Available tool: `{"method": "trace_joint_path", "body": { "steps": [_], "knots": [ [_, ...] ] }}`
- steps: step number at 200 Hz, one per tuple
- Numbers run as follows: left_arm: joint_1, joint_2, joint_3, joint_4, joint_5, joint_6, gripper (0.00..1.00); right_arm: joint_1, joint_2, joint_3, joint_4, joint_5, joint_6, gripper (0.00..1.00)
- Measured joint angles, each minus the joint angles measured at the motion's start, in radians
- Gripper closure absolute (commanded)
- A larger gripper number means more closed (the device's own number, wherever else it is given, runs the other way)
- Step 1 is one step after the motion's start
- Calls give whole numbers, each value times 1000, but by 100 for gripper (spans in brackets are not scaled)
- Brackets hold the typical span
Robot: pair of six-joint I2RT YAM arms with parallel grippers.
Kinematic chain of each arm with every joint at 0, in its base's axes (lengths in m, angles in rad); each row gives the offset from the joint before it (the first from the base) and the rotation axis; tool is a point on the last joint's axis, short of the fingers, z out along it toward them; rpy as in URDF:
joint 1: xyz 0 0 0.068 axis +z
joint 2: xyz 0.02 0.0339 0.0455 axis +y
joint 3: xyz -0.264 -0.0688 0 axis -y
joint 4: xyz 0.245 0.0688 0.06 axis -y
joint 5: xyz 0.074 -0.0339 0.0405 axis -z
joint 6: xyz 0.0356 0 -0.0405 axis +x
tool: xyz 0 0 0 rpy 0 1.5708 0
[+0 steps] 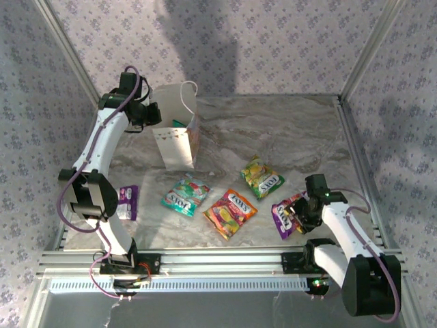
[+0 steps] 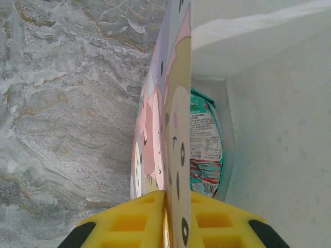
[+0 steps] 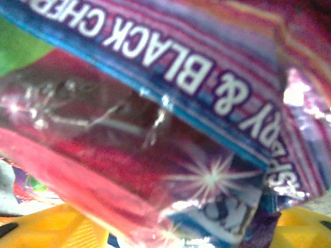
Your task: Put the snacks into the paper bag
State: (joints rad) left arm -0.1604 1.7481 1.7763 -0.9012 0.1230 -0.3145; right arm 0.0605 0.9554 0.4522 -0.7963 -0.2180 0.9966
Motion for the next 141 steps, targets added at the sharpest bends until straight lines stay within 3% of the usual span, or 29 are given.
{"method": "trace_joint_path", "body": {
  "steps": [53,141],
  "knots": [
    [-5,0,0,-3,0,5,84,6,-7,-1,9,9,22,66],
    [-5,0,1,-5,6,4,84,47,33,101,-35,90,-61,87]
  ]
}}
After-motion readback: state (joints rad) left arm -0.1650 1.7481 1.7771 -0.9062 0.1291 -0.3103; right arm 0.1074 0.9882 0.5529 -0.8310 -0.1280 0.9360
